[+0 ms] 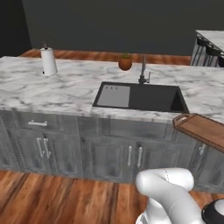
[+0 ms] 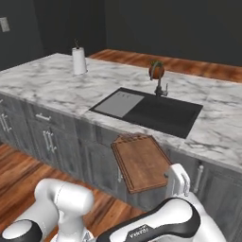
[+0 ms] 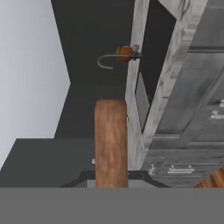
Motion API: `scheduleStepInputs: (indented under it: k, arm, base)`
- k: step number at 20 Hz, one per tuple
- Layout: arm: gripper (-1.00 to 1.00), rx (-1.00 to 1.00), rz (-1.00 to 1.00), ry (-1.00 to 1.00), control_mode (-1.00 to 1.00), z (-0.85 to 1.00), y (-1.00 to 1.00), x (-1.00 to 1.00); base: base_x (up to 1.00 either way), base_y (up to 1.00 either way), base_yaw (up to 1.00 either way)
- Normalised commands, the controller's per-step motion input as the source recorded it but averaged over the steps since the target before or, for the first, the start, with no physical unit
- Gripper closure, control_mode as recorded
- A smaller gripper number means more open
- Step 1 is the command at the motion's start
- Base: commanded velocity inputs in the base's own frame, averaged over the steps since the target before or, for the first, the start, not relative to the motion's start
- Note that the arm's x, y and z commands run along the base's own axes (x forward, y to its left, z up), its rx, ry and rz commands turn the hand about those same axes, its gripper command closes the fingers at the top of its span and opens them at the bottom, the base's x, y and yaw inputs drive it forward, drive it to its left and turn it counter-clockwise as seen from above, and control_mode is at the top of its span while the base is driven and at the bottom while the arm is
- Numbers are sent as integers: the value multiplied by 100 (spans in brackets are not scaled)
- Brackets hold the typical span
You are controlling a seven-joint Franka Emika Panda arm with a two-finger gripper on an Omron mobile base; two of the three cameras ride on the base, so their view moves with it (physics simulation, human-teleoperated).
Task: Move the cutting board and knife to the sink. Then move spray from the cabinet to the counter.
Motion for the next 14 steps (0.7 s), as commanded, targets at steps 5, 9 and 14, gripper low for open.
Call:
scheduleStepInputs:
  k: [5,9,14]
  arm:
    - [100,0,0,0,100,0,0,0]
    - [100,0,0,0,100,0,0,0]
    - [100,0,0,0,100,0,0,0]
  base:
    - [51,18,-15]
    - [40,20,-46]
    - [45,29,-53]
